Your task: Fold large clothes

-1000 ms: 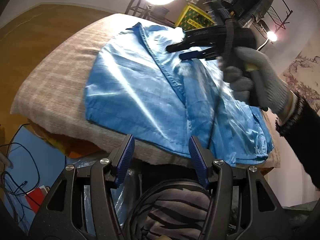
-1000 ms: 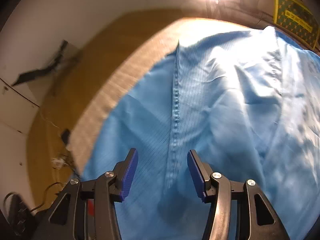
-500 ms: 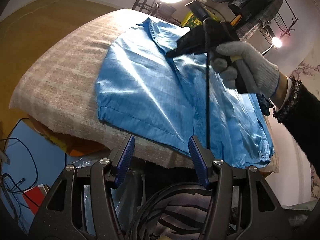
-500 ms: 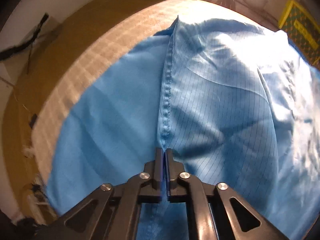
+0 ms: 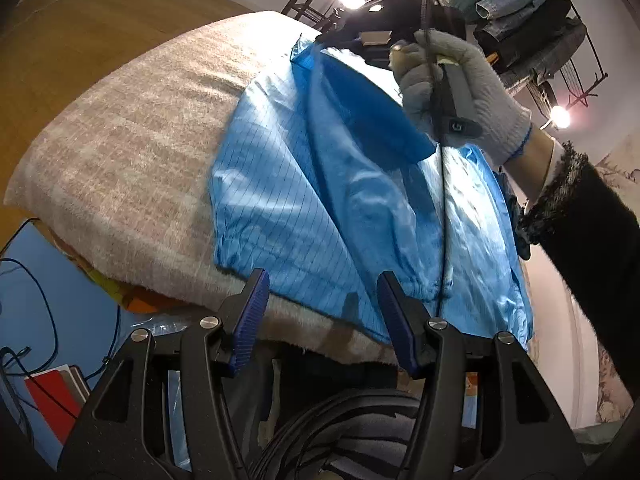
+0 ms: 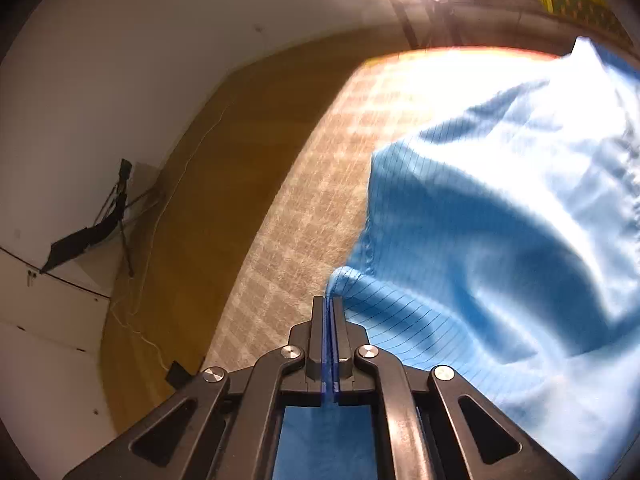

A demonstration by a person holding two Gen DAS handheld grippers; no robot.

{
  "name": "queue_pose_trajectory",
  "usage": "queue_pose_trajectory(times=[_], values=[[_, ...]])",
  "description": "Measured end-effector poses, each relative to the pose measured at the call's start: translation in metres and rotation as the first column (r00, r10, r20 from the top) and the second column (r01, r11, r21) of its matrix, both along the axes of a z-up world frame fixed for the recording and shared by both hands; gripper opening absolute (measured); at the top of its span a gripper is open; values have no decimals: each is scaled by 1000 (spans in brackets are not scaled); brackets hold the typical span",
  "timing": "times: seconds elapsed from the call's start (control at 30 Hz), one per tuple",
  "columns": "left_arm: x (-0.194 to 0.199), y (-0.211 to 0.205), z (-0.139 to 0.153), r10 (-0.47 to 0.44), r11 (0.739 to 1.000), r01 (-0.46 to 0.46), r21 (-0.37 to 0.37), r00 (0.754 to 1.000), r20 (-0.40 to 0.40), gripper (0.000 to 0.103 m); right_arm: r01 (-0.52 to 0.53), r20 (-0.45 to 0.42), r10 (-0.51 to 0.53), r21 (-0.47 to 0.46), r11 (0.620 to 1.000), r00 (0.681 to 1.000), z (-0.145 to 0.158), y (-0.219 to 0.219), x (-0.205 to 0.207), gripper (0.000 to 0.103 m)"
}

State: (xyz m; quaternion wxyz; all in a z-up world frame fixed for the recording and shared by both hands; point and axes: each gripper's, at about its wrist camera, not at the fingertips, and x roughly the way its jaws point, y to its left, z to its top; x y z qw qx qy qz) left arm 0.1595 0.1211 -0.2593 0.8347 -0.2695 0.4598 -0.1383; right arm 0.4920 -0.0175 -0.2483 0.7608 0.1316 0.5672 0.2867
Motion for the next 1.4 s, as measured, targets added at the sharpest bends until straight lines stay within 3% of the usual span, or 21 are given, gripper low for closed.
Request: queue_pose_trajectory(times=[0.07, 0.1, 0.13, 0.27, 0.43, 0.53, 0.63, 0.73, 0.8, 0.87, 1.0, 1.13, 1.17, 1.2, 1.27, 1.3, 1.4], values=[[3, 2, -1, 9, 1000, -9, -13, 1000, -2, 58, -26, -37, 26, -18, 999, 999, -7, 4, -1, 16], [5, 3, -1, 13, 1000, -13, -20, 1000, -4, 58, -43, -38, 42, -17, 999, 998, -6, 4, -2, 29], [6, 4, -2, 15, 1000, -15, -24, 1000, -5, 58, -56, -17, 56, -15, 998, 998, -1, 0, -8, 34], [17, 2, -2, 7, 999, -8, -40, 1000, -12, 58, -82, 40, 82, 0, 997, 996, 31, -37, -29, 36], [25, -13, 5, -18, 999, 19, -41, 1000, 13, 58, -61, 120, 57, 30, 998, 991, 80, -117, -70, 56], [31, -25, 13, -42, 998, 44, -35, 998, 35, 58, -40, 139, 35, 27, 999, 990, 94, -164, -105, 57], [43, -38, 12, -80, 997, 81, -22, 996, 27, 58, -17, 105, 15, 21, 1000, 994, 83, -197, -144, 57], [53, -39, -5, -75, 997, 74, -16, 996, -43, 58, 6, 26, -7, 35, 999, 1000, 49, -213, -181, 57], [57, -37, -18, -54, 998, 50, -41, 993, -101, 58, 9, -4, -9, 30, 999, 1000, 29, -212, -199, 57], [54, -34, -21, -31, 998, 25, -60, 994, -105, 58, 13, -33, -11, 36, 999, 999, 10, -210, -212, 57], [58, -44, -18, -6, 1000, 5, -9, 993, -117, 58, 35, -99, -28, 77, 996, 995, -23, -203, -220, 57], [59, -52, -13, -18, 999, 22, 41, 994, -112, 58, 33, -102, -24, 92, 995, 994, -39, -194, -223, 51], [59, -55, -14, -27, 997, 35, 66, 993, -114, 58, 35, -99, -25, 100, 994, 995, -39, -192, -222, 43], [56, -54, -14, -33, 995, 43, 88, 993, -115, 55, 23, -113, -10, 121, 992, 994, -41, -189, -222, 26], [57, -61, -13, -38, 987, 55, 150, 993, -113, 47, 9, -139, 12, 149, 989, 990, -44, -179, -227, 18], [57, -61, -11, -35, 986, 53, 160, 993, -114, 45, 2, -141, 19, 151, 988, 990, -43, -177, -229, 8], [50, -50, 0, -14, 992, 24, 126, 997, -81, 45, 23, -165, 19, 247, 969, 986, -41, -176, -237, 3]])
